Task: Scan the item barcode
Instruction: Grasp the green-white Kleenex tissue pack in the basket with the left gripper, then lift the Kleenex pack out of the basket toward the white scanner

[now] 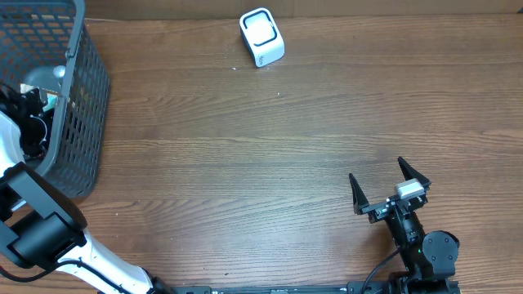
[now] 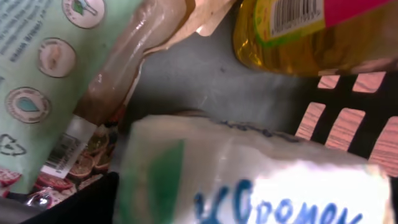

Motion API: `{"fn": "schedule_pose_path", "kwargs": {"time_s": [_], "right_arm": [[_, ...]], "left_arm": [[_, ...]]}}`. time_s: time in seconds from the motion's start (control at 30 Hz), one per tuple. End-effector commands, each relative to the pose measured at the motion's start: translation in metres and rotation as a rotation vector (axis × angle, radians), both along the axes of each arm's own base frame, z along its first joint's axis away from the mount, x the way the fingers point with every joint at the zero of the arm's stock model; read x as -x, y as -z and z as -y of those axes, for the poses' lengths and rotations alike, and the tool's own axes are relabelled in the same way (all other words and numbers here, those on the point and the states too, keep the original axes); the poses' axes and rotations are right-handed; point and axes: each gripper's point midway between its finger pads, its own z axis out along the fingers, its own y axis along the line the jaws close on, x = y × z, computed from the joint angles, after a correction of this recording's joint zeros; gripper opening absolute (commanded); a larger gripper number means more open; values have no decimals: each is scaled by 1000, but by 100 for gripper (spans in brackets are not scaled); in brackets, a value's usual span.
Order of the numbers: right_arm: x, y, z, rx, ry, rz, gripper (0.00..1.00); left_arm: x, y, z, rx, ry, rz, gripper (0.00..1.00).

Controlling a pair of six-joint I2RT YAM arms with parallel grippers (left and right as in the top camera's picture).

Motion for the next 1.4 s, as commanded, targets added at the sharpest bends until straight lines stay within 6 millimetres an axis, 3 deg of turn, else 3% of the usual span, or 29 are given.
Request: {"fn": "schedule_pose_path", "kwargs": {"time_s": [0.0, 0.2, 0.37, 0.5, 0.8, 0.9, 1.13, 1.23, 1.37], "right_arm": [[0, 2, 0, -6, 0, 0, 100], [0, 2, 0, -6, 0, 0, 100], [0, 2, 0, -6, 0, 0, 100], [0, 2, 0, -6, 0, 0, 100], [0, 2, 0, -6, 0, 0, 100], [0, 2, 0, -6, 0, 0, 100], [0, 2, 0, -6, 0, 0, 100], [0, 2, 0, -6, 0, 0, 100], [0, 2, 0, -6, 0, 0, 100]], "left_arm": [[1, 10, 0, -4, 12, -20, 72], [2, 6, -4, -22, 3, -24, 43], [-3, -27, -9, -47, -21, 15, 38], [-12, -79, -17, -90, -81, 98, 36], [-12, -228, -15, -227, -187, 402, 30], [-4, -269, -1, -218, -215, 501, 27], [11, -323, 42, -123, -165, 662, 23], [17, -333, 68, -76, -111, 682, 22], [26, -323, 107, -23, -46, 615, 22]]}}
